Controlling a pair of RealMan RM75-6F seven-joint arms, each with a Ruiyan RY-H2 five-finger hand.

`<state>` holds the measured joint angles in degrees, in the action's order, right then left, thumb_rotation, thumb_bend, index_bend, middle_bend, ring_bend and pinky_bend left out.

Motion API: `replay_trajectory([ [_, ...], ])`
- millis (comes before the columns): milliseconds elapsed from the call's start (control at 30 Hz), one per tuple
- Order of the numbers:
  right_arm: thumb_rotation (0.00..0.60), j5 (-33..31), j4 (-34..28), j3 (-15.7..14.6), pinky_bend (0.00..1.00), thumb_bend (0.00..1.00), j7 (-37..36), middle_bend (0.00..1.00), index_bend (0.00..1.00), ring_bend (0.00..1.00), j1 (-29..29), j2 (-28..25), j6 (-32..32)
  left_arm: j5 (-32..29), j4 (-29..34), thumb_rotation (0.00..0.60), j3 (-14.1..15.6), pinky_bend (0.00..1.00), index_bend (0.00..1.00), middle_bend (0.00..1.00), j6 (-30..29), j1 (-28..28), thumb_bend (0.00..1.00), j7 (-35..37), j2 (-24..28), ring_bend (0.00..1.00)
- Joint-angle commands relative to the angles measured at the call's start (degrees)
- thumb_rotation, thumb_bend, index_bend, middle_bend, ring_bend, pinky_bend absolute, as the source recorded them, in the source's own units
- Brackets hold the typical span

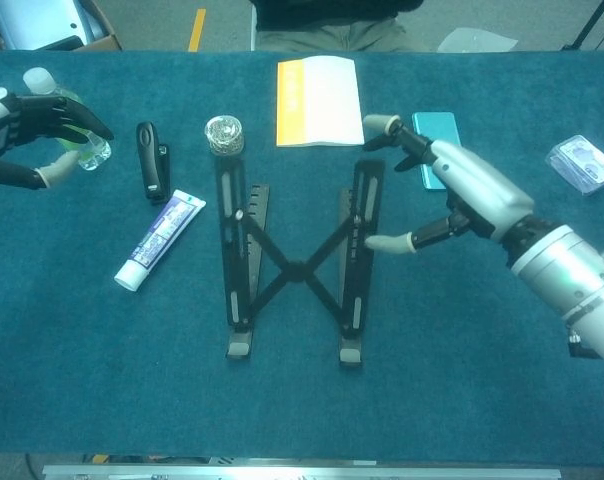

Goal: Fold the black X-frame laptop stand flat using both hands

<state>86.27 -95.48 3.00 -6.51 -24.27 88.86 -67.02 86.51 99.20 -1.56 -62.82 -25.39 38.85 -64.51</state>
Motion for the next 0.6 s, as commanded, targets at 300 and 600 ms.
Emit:
replay_trajectory([
  [300, 0.483, 5.5, -2.4, 0.0, 0.21, 0.00, 0.0, 0.18, 0.03, 0.09, -1.5, -7.7, -1.1, 2.1, -1.5, 0.600, 1.5, 0.18, 0.33, 0.29, 2.7, -1.6, 0.47, -6.4, 1.5, 0.16],
  [600, 0.487, 12.6, -1.3, -2.0, 0.21, 0.00, 5.4, 0.17, 0.03, 0.08, -1.7, -11.4, -4.0, 6.7, -3.4, 0.600, 4.0, 0.18, 0.27, 0.23, 6.0, -4.0, 0.47, -18.3, 0.2, 0.15],
])
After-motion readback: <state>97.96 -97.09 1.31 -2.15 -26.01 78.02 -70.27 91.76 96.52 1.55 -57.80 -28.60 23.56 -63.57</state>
